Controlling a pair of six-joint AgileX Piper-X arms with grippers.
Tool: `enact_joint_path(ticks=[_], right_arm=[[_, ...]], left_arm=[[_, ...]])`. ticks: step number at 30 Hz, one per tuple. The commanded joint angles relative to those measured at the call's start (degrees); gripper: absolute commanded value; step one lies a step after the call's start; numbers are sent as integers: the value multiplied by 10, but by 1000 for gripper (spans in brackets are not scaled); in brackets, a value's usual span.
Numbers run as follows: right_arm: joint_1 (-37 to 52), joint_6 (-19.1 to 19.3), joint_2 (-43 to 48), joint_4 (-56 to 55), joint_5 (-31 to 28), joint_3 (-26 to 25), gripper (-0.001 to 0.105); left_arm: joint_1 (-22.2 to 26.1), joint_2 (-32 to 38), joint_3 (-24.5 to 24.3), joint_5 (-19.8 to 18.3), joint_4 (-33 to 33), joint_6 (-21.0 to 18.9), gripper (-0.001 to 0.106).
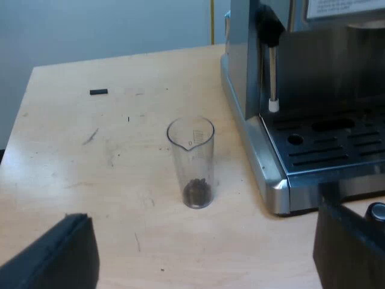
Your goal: Pour the beans into the coffee machine
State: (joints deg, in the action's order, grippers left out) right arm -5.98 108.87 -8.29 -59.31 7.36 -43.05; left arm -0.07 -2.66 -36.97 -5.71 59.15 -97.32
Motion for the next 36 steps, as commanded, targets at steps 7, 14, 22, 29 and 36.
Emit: enact_joint_path(ticks=[7, 14, 22, 29, 36], right_arm=[[-63, 38, -109, 5, 77, -87, 79], [-121, 38, -180, 72, 112, -127, 79], [-209, 31, -239, 155, 131, -127, 79], [-327, 31, -304, 224, 109, -127, 79], [-394, 31, -369, 290, 91, -127, 79]], left_arm=[[-3, -61, -21, 2, -46, -6, 78], [-3, -96, -21, -10, -68, -6, 78], [-3, -130, -21, -22, -94, -6, 78], [-3, -171, -21, -22, -118, -6, 78], [-3, -179, 7, -22, -165, -3, 78]])
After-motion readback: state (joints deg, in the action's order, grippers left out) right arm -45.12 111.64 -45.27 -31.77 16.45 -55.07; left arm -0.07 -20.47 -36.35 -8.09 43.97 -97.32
